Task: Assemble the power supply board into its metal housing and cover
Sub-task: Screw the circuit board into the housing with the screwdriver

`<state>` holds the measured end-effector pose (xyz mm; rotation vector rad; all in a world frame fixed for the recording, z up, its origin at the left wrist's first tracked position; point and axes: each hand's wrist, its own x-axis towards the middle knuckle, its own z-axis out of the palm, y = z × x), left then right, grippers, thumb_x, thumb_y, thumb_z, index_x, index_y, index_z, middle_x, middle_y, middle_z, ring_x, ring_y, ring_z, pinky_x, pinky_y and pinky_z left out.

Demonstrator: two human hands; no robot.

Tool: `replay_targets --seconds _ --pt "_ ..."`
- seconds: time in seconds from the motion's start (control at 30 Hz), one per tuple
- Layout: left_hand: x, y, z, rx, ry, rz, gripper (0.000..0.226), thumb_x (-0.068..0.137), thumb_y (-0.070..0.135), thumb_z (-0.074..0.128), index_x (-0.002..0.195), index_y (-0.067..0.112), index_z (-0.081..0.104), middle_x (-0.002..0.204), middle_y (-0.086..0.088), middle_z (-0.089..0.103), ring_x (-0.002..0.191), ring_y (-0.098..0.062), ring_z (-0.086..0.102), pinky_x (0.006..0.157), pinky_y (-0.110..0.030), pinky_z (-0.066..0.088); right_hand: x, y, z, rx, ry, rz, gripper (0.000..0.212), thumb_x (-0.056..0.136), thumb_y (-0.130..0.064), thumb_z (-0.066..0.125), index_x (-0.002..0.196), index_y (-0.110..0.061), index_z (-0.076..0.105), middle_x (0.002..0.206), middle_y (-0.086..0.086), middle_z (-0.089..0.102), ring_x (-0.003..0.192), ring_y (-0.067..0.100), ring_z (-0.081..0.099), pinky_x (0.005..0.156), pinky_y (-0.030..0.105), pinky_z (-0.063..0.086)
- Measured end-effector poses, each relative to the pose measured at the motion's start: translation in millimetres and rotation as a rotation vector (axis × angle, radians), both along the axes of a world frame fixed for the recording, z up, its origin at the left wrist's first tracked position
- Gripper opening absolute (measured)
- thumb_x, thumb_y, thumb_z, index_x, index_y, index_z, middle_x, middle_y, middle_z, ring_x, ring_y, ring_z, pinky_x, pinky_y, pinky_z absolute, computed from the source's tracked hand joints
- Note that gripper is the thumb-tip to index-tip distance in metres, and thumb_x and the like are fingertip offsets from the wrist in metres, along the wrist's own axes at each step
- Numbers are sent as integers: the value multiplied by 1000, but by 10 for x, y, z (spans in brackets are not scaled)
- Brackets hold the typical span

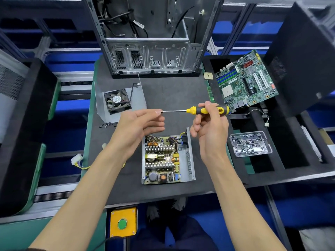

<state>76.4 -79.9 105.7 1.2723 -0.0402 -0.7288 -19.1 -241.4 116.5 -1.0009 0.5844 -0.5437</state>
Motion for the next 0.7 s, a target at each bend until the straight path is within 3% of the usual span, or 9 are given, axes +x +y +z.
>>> replay_targets --seconds 0.3,0.43,0.57,0.7 --pt "-322 151 -11 97 -224 -146 8 88 3 73 87 9 79 83 -15 75 75 -23 73 70 -26 59 -323 127 31 -15 18 -61 31 105 -28 55 79 -18 68 54 1 45 39 12 37 38 21 33" --pt "-452 253 -21 223 -372 -206 7 88 9 76 89 16 79 81 -7 77 76 -15 73 70 -23 58 -406 193 37 -65 34 -47 28 105 -31 53 88 -12 64 53 -1 42 41 10 35 39 20 32" --pt "-616 313 -36 407 -548 -231 6 89 22 76 87 27 79 79 8 77 78 -19 73 73 -32 58 -515 255 33 -91 43 -37 27 102 -33 55 87 -12 64 54 -1 39 42 10 34 39 21 32" --pt "-838 323 -57 431 -608 -208 4 89 19 76 87 20 79 79 12 75 72 -9 69 67 -18 53 -707 298 24 -102 42 -30 27 100 -35 57 80 -19 67 54 1 39 41 11 34 39 21 33"
